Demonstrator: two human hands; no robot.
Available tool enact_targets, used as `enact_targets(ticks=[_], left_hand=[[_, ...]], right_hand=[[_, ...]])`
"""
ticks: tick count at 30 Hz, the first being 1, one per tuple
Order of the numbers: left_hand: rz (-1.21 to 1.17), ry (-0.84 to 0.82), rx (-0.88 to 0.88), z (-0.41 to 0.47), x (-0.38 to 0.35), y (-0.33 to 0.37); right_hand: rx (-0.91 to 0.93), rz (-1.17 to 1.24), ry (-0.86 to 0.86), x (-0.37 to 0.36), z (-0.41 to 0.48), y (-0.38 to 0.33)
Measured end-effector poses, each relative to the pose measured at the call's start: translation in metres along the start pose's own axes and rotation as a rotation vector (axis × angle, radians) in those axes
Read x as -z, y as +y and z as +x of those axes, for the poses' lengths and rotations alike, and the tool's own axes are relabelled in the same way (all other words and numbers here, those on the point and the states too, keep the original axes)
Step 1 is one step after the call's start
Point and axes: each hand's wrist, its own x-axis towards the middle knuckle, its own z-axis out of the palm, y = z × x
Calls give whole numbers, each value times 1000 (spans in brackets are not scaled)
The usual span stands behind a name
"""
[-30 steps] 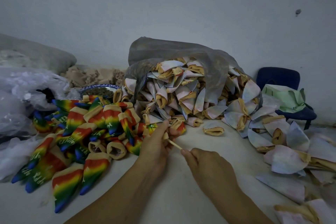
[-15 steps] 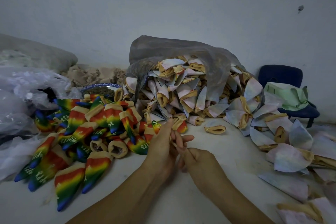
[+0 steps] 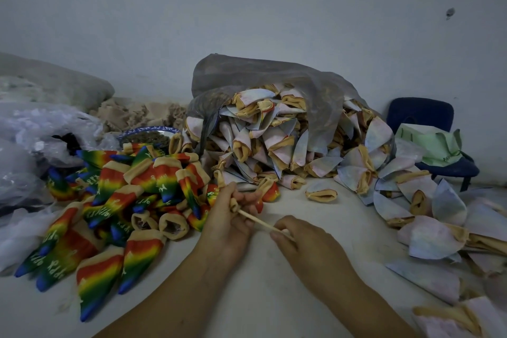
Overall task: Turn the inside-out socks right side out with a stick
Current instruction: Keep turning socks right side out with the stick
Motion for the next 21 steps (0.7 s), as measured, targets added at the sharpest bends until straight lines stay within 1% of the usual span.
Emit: enact_targets(ticks=[5, 12, 14, 17, 21], left_hand=[[-20, 17, -54, 7, 2, 1], [82, 34, -166, 8, 2, -2], [86, 37, -161, 7, 2, -1], [19, -3, -107, 5, -1, 0], [25, -36, -102, -1, -2, -2]], right_hand=[[30, -140, -26, 8, 0, 2], [-1, -259, 12, 6, -5, -12], [6, -249, 14, 5, -5, -13], [39, -196, 15, 3, -4, -12], [93, -39, -23, 0, -3, -4]])
